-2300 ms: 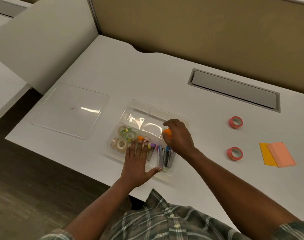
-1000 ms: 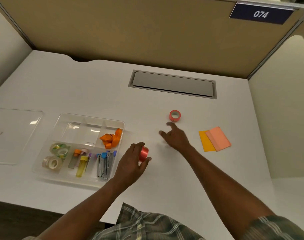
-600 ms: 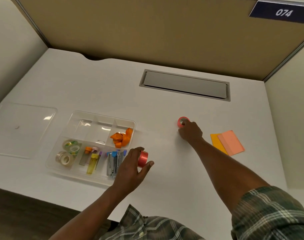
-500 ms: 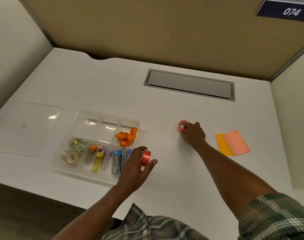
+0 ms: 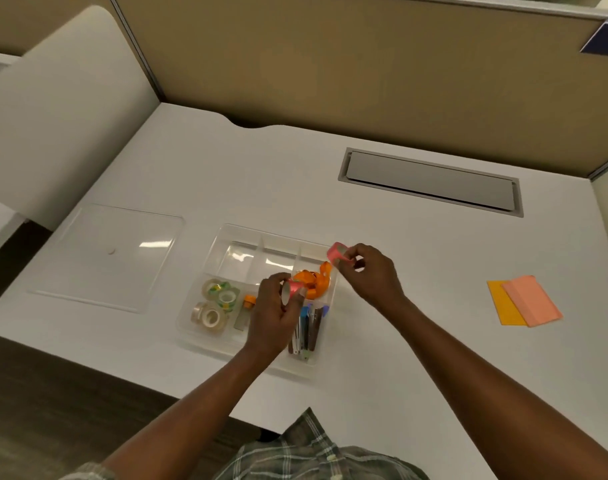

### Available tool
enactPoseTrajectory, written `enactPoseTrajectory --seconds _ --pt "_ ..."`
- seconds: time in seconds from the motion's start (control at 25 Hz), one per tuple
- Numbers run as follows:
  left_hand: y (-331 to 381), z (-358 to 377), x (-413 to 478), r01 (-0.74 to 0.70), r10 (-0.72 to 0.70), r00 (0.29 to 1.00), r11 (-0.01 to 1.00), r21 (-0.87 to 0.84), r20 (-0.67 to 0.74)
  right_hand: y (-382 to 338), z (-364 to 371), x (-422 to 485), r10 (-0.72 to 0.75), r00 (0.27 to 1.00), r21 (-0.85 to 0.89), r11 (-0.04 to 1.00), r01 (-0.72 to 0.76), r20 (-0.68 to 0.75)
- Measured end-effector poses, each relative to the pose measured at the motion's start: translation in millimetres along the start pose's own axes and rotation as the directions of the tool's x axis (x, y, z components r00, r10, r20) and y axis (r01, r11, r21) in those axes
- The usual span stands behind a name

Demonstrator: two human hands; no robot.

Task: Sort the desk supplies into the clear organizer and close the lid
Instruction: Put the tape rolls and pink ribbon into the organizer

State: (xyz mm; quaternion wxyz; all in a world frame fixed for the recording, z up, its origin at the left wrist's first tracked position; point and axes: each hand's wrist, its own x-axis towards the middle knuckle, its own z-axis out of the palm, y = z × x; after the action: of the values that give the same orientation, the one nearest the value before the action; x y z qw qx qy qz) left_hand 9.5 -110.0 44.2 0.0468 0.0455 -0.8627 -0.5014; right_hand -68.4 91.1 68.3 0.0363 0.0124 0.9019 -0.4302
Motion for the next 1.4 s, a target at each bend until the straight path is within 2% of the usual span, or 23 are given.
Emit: enactPoseTrajectory --seconds 0.16,0.28,0.36,0.52,0.64,0.72,0.8,0.96,1.16,1.4 --pt "-29.2 -37.7 39.7 -0.102 0.101 0.995 0.955 0.278 0.020 -43.9 48.7 12.8 -0.175 0.980 -0.099 0.978 0.185 0.098" --pt "-41.3 -51.9 66.7 -0.144 0.098 0.987 0.883 0.448 0.126 -58.8 80.6 28.1 -0.209 0.957 -0.274 0.926 0.260 0.200" --pt "-46.5 -53.3 76.6 -0.188 0.077 0.972 0.821 0.539 0.221 -61.0 94.8 35.9 -0.211 0.943 -0.429 0.850 0.307 0.258" --pt "-54.2 -51.3 86.9 -0.201 0.022 0.956 0.774 0.601 0.291 -61.1 109.8 42.6 -0.200 0.926 -0.635 0.680 0.366 0.320" --pt "-56.7 -48.1 91.8 -0.229 0.028 0.947 0.758 0.611 0.320 -63.3 116.4 44.9 -0.159 0.921 -0.686 0.624 0.374 0.357" --pt "-58.8 -47.8 93.5 -0.233 0.030 0.945 0.763 0.603 0.327 -64.0 119.5 43.1 -0.131 0.919 -0.676 0.641 0.364 0.371" --pt "-61.0 -48.8 93.9 -0.235 0.029 0.943 0.767 0.598 0.332 -63.0 119.8 37.4 -0.118 0.929 -0.626 0.709 0.326 0.350" --pt "-61.2 -48.2 89.0 -0.268 0.102 0.947 0.770 0.579 0.304 -57.8 110.6 23.6 -0.150 0.965 -0.519 0.819 0.244 0.217" --pt "-41.6 -31.2 77.8 -0.361 0.211 0.922 0.770 0.525 0.325 -41.1 79.2 4.1 -0.137 0.983 -0.447 0.877 0.177 0.120" --pt "3.5 19.0 57.1 -0.426 0.242 0.883 0.771 0.473 0.402 3.0 22.5 -33.1 -0.111 0.993 -0.409 0.905 0.113 0.028"
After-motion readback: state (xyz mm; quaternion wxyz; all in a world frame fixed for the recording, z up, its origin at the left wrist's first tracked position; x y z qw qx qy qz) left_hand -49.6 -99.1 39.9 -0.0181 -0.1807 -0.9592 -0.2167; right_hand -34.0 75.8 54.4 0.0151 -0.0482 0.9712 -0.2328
